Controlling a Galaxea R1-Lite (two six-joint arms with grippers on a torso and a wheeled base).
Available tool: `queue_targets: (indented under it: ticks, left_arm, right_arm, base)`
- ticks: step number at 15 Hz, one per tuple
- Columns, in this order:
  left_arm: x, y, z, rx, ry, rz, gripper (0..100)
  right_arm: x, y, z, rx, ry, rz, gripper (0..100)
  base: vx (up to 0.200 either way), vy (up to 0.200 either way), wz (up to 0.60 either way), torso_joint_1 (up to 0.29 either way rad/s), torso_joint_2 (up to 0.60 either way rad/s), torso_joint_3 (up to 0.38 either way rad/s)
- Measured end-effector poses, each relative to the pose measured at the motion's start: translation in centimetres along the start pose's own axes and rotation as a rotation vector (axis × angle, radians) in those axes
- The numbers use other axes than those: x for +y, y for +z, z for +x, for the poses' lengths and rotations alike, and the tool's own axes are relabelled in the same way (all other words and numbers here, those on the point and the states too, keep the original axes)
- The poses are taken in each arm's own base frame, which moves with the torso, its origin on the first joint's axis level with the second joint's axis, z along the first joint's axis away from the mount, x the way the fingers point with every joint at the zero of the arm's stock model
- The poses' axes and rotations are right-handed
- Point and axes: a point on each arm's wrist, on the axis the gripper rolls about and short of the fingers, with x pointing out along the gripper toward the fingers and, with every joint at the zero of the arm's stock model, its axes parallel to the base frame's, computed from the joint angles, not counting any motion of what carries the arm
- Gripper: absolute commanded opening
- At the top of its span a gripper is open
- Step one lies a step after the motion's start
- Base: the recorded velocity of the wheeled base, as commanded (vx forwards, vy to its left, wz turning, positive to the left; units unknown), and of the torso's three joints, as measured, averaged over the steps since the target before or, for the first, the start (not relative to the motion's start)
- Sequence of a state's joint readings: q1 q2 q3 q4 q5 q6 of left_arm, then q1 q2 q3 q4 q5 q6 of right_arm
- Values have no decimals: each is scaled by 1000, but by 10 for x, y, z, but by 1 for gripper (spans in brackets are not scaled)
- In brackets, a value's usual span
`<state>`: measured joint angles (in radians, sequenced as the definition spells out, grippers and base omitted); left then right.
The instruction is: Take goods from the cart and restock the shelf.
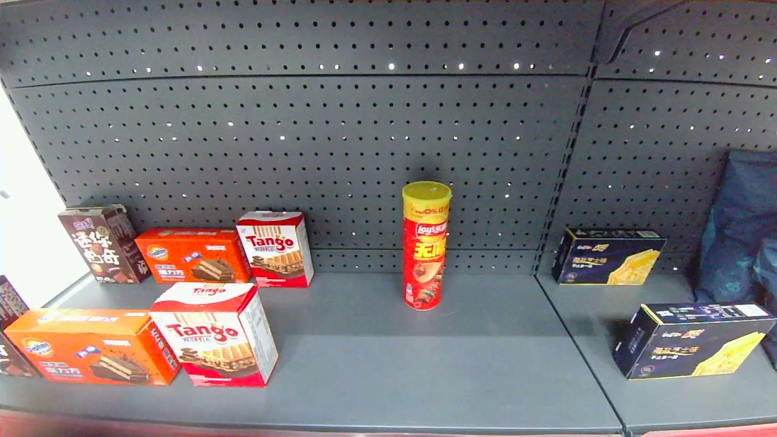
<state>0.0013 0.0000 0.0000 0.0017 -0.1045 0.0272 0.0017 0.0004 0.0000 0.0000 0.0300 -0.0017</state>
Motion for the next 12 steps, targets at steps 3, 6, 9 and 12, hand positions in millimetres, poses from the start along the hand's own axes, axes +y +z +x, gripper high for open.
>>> queue_targets:
  ticks: [3,6,9,12]
  left_arm:
    - [0,0,0,0,0,0,100]
    - [0,0,0,1,0,0,100]
    - [0,0,0,0,1,0,100]
    - [0,0,0,0,-1,0,100]
  right_arm:
    - [0,0,0,0,-2,0,100]
    - [0,0,0,0,-2,0,100]
    - [0,0,0,0,-1,0,100]
    - [0,0,0,0,-2,0,100]
  base:
    - [0,0,600,4,2,1]
    - [0,0,600,10,4,6]
    - [0,0,600,1,2,2]
    - [0,0,600,-1,1,2]
